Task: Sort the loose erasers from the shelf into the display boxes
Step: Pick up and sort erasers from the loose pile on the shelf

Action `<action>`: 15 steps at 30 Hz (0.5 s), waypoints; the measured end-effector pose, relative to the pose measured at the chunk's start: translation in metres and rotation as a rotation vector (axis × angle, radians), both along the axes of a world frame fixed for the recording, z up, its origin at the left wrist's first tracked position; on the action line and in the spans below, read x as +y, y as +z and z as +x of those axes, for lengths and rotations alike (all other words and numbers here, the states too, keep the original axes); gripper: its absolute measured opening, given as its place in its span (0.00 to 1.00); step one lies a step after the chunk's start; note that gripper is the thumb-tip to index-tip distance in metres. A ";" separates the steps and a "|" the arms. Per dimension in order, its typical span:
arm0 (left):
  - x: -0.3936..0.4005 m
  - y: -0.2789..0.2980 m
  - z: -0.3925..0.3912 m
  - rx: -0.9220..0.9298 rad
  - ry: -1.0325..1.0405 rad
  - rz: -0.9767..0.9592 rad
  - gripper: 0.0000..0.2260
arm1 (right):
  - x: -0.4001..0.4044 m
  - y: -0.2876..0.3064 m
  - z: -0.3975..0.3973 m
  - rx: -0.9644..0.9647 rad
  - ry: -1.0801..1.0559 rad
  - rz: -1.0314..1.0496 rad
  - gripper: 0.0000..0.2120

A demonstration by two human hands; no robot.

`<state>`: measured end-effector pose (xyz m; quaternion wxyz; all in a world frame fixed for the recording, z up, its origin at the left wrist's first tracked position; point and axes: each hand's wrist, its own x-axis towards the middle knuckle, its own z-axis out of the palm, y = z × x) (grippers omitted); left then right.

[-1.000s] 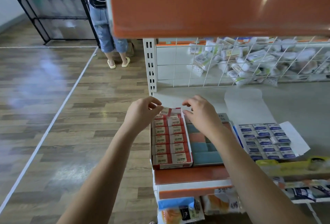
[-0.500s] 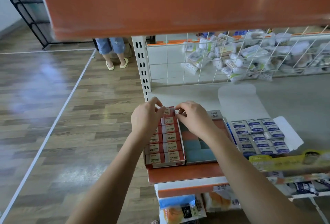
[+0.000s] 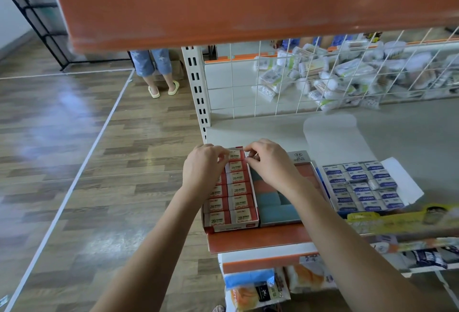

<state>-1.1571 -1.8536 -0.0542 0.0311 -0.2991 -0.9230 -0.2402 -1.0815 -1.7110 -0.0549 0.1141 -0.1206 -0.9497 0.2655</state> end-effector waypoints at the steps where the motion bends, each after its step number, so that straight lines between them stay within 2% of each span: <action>1: 0.000 -0.001 0.001 0.010 -0.009 -0.009 0.09 | 0.000 -0.001 0.000 0.004 -0.002 -0.002 0.12; 9: 0.006 0.005 -0.004 0.068 -0.094 -0.148 0.09 | 0.001 0.007 0.001 -0.050 0.011 0.035 0.14; 15: 0.067 0.038 0.002 0.140 -0.335 -0.218 0.13 | 0.053 0.034 0.024 -0.159 -0.051 0.196 0.19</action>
